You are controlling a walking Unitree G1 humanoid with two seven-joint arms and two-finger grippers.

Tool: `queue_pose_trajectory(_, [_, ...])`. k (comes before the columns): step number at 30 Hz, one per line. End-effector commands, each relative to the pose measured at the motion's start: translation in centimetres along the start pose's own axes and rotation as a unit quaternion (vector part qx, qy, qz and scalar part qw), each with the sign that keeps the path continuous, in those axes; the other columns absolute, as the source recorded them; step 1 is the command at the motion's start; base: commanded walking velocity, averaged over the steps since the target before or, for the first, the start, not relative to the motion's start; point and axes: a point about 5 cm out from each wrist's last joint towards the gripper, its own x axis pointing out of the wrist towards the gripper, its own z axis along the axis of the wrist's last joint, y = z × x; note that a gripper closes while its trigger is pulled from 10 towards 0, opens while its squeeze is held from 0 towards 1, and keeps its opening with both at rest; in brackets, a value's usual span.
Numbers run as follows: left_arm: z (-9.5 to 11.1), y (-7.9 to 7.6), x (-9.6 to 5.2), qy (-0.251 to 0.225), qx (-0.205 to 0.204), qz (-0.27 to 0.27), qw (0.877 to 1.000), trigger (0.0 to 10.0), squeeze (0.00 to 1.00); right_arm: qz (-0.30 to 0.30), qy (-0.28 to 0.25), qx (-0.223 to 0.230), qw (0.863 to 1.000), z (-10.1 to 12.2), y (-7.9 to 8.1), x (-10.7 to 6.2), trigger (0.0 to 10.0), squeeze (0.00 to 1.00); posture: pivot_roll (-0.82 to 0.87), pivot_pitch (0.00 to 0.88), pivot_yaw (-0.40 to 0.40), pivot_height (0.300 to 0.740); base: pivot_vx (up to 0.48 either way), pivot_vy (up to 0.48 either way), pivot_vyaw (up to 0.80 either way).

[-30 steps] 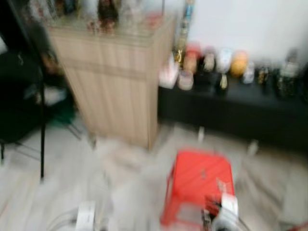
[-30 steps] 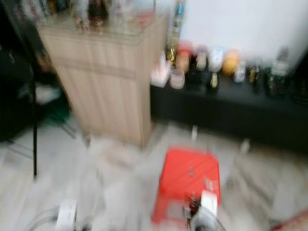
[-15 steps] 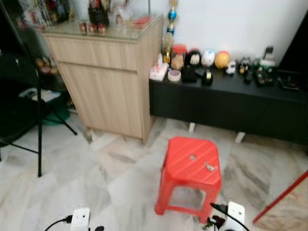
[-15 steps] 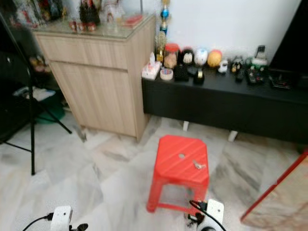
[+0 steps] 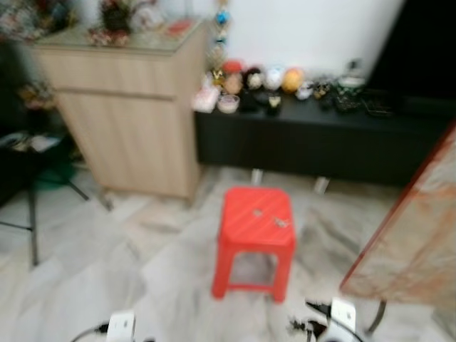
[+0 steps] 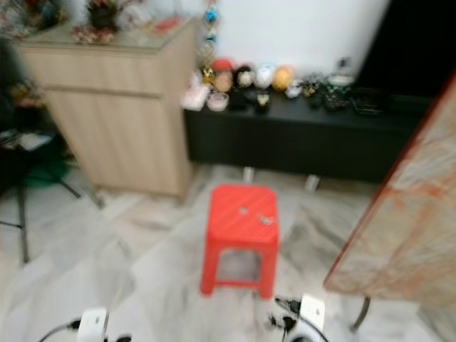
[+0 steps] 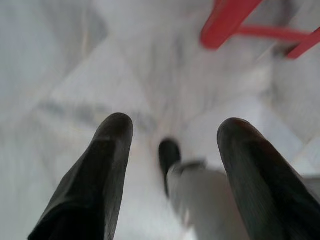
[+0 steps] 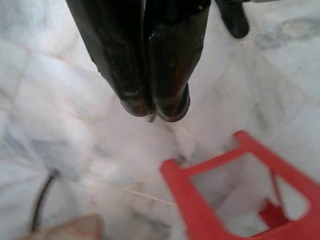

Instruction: Hang keys on a hook

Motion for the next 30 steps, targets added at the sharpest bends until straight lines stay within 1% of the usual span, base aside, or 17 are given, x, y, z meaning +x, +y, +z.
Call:
queue_pose_trajectory(1, [-0.3,-0.61,0.04,0.005,-0.005,-0.007,1.0,10.0,0.0,-0.004,-0.012,0.004,1.0,0.75,-0.16,0.11,10.0,0.0,0.01,0.0,-0.04,0.74,0.0,0.0,-0.8])
queue_pose_trajectory(3, [-0.35,-0.72,0.04,0.005,-0.006,-0.007,1.0,10.0,0.0,-0.005,-0.014,0.007,1.0,0.79,-0.2,0.11,10.0,0.0,0.01,0.0,-0.041,0.74,0.0,0.0,-0.8])
queue_pose_trajectory(10, [-0.97,-1.02,-0.05,0.013,-0.002,-0.008,1.0,10.0,0.0,-0.007,-0.02,0.007,1.0,0.97,-0.18,0.12,10.0,0.0,0.01,0.0,-0.039,0.74,0.0,0.0,0.0])
queue_pose_trajectory(12, [-1.22,-0.92,-0.13,0.016,0.007,-0.004,1.0,10.0,0.0,-0.005,-0.021,0.008,1.0,1.02,-0.14,0.13,10.0,0.0,0.01,0.0,-0.041,0.74,0.0,0.0,0.0])
queue_pose_trajectory(17, [-1.23,-0.66,-0.17,0.016,0.008,-0.003,1.0,10.0,0.0,-0.004,-0.022,0.007,1.0,1.01,-0.11,0.12,10.0,0.0,0.01,0.0,-0.041,0.74,0.0,0.0,0.0])
queue_pose_trajectory(24, [-0.86,-0.65,-0.09,0.01,0.006,-0.002,1.0,10.0,0.0,-0.004,-0.022,0.005,1.0,0.9,-0.29,0.07,10.0,0.0,0.0,0.0,-0.045,0.74,0.0,-0.254,0.0])
queue_pose_trajectory(30, [-0.6,-0.81,0.0,0.007,0.01,-0.001,1.0,10.0,0.0,-0.006,-0.028,0.01,1.0,1.27,-0.26,0.14,10.0,0.0,-0.01,0.0,-0.037,0.74,0.0,-0.259,0.0])
